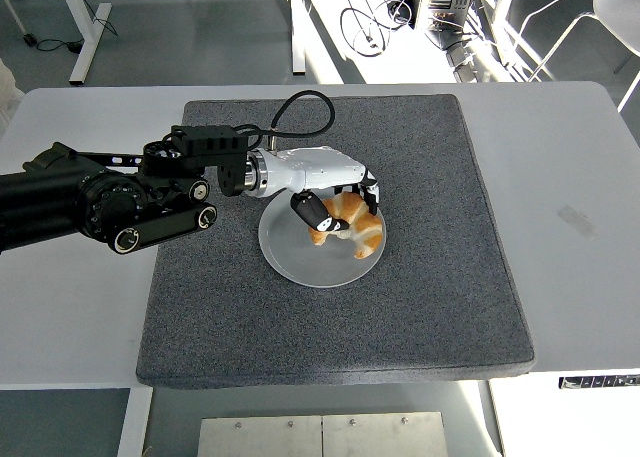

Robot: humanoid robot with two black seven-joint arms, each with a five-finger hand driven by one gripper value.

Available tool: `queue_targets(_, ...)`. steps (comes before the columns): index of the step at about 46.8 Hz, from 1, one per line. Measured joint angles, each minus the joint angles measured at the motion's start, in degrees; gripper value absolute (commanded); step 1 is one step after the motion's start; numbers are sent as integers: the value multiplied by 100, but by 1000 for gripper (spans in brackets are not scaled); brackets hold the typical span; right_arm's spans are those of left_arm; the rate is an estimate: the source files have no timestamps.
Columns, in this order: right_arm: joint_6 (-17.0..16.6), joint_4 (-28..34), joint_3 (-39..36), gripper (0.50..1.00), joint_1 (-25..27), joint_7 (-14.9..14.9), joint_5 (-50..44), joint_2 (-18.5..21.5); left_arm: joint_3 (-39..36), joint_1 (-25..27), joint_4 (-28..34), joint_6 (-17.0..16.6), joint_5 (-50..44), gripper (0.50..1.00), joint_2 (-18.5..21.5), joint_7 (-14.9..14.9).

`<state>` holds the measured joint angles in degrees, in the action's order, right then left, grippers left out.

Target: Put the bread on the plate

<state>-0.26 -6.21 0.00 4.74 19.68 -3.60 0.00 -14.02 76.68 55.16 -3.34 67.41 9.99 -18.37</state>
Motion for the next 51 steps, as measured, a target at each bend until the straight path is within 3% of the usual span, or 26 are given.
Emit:
queue_targets(23, 4, 3, 0, 1000, 0, 0, 0, 0, -152, -222, -274, -79, -17, 500, 40, -8)
queue_targets(24, 4, 3, 0, 1000, 0, 0, 0, 0, -152, -222, -276, -78, -46, 579, 39, 2)
queue_targets(25, 3, 3, 0, 1000, 1, 0, 0, 0, -149, -220, -275, -66, -71, 761, 39, 21)
queue_targets(26, 3, 2, 0, 1000, 1, 0, 0, 0, -136, -213, -275, -34, -101, 913, 39, 41)
queue_targets(27, 3, 1, 0, 1000, 1, 0, 0, 0, -125, -207, -275, -7, -136, 940, 39, 58)
queue_targets(32, 1, 0, 0, 1000, 1, 0, 0, 0, -136, -190, -262, 87, -453, 974, 55, 146)
queue_targets(40, 4, 3, 0, 1000, 0, 0, 0, 0, -119, -147, -216, 350, -609, 978, 155, 167)
queue_targets(51, 6, 2, 0, 1000, 1, 0, 0, 0, -26, 157, -182, 396, -1181, 980, 162, 176)
